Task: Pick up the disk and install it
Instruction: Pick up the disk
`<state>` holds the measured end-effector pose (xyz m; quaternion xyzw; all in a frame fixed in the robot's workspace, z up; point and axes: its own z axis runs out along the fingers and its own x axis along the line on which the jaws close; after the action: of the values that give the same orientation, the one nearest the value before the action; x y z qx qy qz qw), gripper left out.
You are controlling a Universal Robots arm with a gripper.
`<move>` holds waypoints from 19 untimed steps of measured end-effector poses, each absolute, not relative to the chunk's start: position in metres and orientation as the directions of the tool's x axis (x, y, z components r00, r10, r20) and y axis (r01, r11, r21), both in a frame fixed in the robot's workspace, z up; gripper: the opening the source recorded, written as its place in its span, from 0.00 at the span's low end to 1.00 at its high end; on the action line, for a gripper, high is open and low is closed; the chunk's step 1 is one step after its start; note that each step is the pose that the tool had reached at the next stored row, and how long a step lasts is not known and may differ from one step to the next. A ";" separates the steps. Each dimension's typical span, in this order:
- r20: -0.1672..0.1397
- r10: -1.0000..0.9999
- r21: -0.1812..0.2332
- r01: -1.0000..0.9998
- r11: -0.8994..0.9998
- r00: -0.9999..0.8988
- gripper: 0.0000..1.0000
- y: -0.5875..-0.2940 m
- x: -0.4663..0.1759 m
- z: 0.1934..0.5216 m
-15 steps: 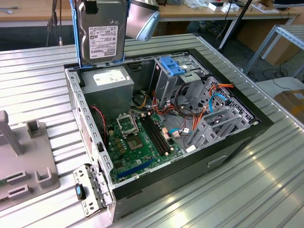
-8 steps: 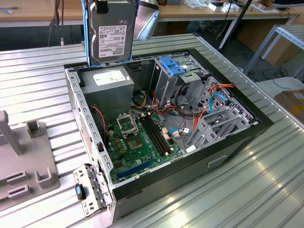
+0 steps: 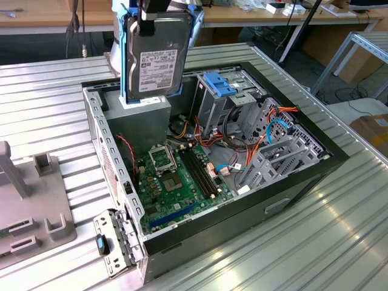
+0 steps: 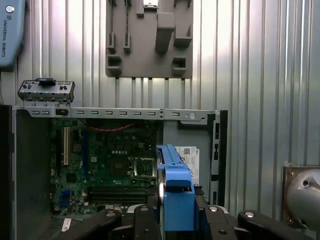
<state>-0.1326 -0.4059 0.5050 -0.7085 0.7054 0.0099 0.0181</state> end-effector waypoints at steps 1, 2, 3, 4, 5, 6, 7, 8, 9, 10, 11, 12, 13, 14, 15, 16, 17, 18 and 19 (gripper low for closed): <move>-0.040 -0.999 -0.012 -1.000 -0.004 0.005 0.36 -0.416 -0.133 0.505; -0.040 -0.999 -0.012 -1.000 -0.004 0.005 0.36 -0.421 -0.133 0.505; -0.040 -0.999 -0.012 -1.000 -0.004 0.005 0.36 -0.425 -0.133 0.505; -0.040 -0.999 -0.012 -1.000 -0.004 0.005 0.36 -0.431 -0.133 0.505; -0.040 -0.999 -0.012 -1.000 -0.004 0.005 0.36 -0.435 -0.133 0.505; -0.040 -0.999 -0.012 -1.000 -0.004 0.005 0.36 -0.441 -0.133 0.505; -0.040 -0.999 -0.012 -1.000 -0.004 0.005 0.36 -0.443 -0.133 0.505; -0.040 -0.999 -0.012 -1.000 -0.004 0.005 0.36 -0.447 -0.133 0.505; -0.040 -0.999 -0.012 -1.000 -0.004 0.005 0.36 -0.451 -0.133 0.505; -0.040 -0.999 -0.012 -1.000 -0.004 0.005 0.36 -0.453 -0.133 0.505; -0.040 -0.999 -0.012 -1.000 -0.004 0.005 0.36 -0.456 -0.133 0.505; -0.040 -0.999 -0.012 -1.000 -0.004 0.005 0.36 -0.460 -0.133 0.505; -0.040 -0.999 -0.012 -1.000 -0.004 0.005 0.36 -0.466 -0.133 0.505; -0.040 -0.999 -0.012 -1.000 -0.004 0.005 0.36 -0.472 -0.133 0.505; -0.040 -0.999 -0.012 -1.000 -0.004 0.005 0.36 -0.478 -0.133 0.505; -0.040 -0.999 -0.012 -1.000 -0.004 0.005 0.36 -0.485 -0.133 0.505; -0.040 -0.999 -0.012 -1.000 -0.004 0.005 0.36 -0.491 -0.133 0.505; -0.040 -0.999 -0.012 -1.000 -0.004 0.005 0.36 -0.496 -0.133 0.505; -0.040 -0.999 -0.012 -1.000 -0.004 0.005 0.36 -0.499 -0.133 0.505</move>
<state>-0.1326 -0.4992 0.5050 -0.7085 0.7054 0.0099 0.0181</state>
